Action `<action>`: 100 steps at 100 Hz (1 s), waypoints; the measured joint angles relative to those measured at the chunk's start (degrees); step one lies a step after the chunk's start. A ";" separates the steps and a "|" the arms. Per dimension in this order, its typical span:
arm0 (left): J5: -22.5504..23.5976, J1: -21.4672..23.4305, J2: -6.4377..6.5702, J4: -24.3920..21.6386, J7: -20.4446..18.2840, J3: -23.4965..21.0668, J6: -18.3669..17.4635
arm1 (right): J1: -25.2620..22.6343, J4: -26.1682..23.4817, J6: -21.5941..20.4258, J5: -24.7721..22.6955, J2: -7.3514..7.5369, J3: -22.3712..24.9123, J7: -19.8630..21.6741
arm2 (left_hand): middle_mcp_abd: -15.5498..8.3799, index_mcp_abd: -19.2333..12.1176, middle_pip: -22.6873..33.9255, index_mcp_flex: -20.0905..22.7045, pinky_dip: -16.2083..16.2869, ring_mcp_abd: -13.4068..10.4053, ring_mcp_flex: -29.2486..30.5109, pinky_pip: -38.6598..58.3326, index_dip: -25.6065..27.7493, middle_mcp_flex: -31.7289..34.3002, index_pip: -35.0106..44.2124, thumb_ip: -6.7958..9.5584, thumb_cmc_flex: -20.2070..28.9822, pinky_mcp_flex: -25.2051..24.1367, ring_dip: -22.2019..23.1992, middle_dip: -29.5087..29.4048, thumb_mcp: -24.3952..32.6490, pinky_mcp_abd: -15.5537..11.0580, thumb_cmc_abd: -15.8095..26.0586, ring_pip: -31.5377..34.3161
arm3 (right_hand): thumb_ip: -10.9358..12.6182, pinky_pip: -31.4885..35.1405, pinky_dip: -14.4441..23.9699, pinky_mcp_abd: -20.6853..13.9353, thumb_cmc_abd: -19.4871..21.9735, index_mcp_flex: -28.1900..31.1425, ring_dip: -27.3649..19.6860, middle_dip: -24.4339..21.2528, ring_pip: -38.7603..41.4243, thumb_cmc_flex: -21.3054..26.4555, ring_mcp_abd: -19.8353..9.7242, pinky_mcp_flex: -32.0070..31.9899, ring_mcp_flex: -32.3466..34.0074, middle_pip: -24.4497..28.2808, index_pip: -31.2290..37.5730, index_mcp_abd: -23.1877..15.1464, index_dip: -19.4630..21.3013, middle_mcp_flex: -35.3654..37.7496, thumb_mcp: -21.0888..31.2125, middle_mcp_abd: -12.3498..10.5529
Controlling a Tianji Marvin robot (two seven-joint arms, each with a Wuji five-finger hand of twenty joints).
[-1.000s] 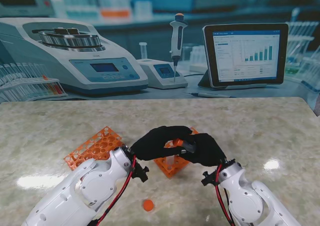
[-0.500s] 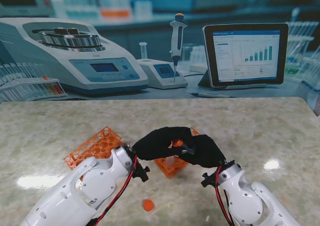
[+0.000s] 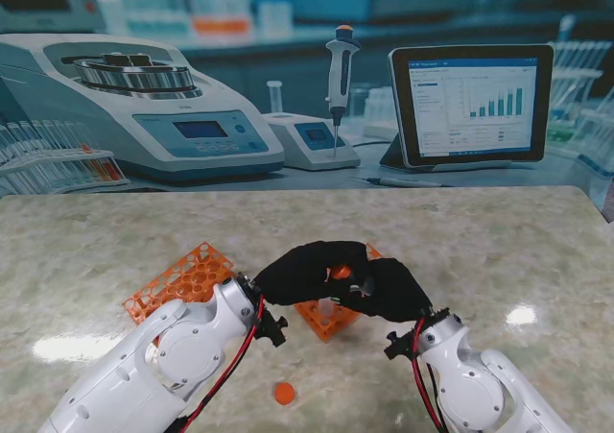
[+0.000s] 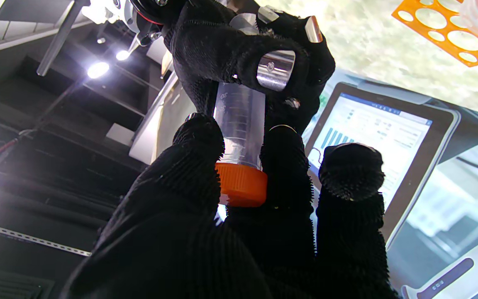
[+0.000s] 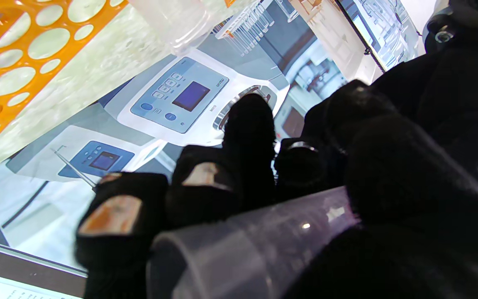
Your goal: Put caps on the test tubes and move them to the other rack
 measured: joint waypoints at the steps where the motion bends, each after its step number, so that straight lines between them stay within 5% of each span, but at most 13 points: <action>1: -0.01 0.00 -0.01 0.00 0.03 -0.01 -0.02 | 0.01 0.01 -0.02 0.02 0.00 -0.01 0.00 | 0.00 0.00 0.00 0.01 0.00 0.00 0.03 -0.07 0.00 0.10 0.00 -0.01 0.00 0.06 -0.07 0.00 0.00 0.00 0.00 0.00 | -0.14 -0.28 -0.43 0.13 0.06 -0.04 -0.48 -0.46 -0.78 0.00 0.00 -0.01 0.00 -0.50 -0.06 0.01 -0.17 -0.08 -0.15 0.05; 19: 0.07 0.00 -0.20 0.01 0.74 -0.42 -0.47 | 0.24 0.15 -0.10 0.13 -0.10 -0.27 -0.04 | -0.15 0.00 3.46 0.56 0.00 -0.02 0.94 -2.21 0.41 2.05 0.00 -1.03 -0.01 1.37 -0.77 0.00 0.01 -0.06 0.00 -0.12 | -0.57 -9.00 -4.21 3.95 1.68 -3.16 -4.81 -2.47 -10.75 -0.52 2.06 -2.35 0.09 -5.03 -5.80 0.19 -5.27 -3.66 -4.22 3.62; 37: 0.70 0.13 -0.33 -0.55 0.79 -1.35 -0.63 | 0.44 0.16 -0.03 -0.07 -0.19 -0.39 -0.13 | -1.41 0.00 9.70 0.71 0.00 -0.02 1.51 -3.63 0.67 3.74 0.00 -1.59 -0.01 1.91 -1.31 0.05 0.01 -0.07 0.00 -0.35 | -0.58 -19.65 -5.74 7.91 2.20 -7.01 -8.65 -7.00 -28.29 1.03 5.56 -8.61 0.13 -12.85 -11.80 0.26 -25.46 -6.77 -6.43 6.95; 57: 1.48 0.55 0.07 -1.73 -0.42 -2.69 -0.66 | 0.74 0.16 0.21 -0.28 -0.22 -0.44 -0.48 | -0.81 0.00 12.65 1.21 0.00 -0.02 2.17 -4.23 1.28 4.34 0.00 -1.65 -0.02 2.11 -1.45 0.10 0.01 -0.07 -0.12 -0.35 | -0.58 -25.21 -5.74 9.97 3.53 -7.66 -9.24 -11.17 -40.40 1.37 7.88 -15.50 -1.43 -19.70 -17.17 2.04 -36.44 -9.23 -6.43 7.66; 65: 1.72 0.68 0.35 -1.96 -0.88 -3.12 -0.69 | 0.84 0.15 0.34 -0.50 -0.22 -0.45 -0.66 | -0.55 0.00 13.34 1.23 0.00 0.08 2.73 -4.26 2.23 4.37 0.00 -1.67 -0.03 2.14 -1.45 0.10 0.01 -0.07 -0.15 -0.35 | -0.58 -27.32 -5.77 11.01 3.53 -8.66 -9.98 -13.46 -44.86 1.40 8.88 -19.39 -4.45 -21.91 -21.73 3.34 -39.58 -11.33 -6.43 7.98; 100: 2.10 1.53 1.21 -4.13 -4.01 -5.56 -0.65 | 0.91 0.11 1.27 -1.47 -0.19 -0.47 -0.54 | -0.54 0.00 13.57 1.24 0.00 0.11 2.74 -4.28 7.33 4.37 -1.00 -1.67 -0.04 2.25 -1.46 -0.09 0.01 -0.07 -0.34 -0.35 | 0.37 -32.24 -7.82 14.56 6.92 -10.08 -16.46 -21.63 -57.52 -3.06 12.45 -34.91 -17.58 -30.60 -38.68 8.38 -40.69 -18.65 -7.42 8.52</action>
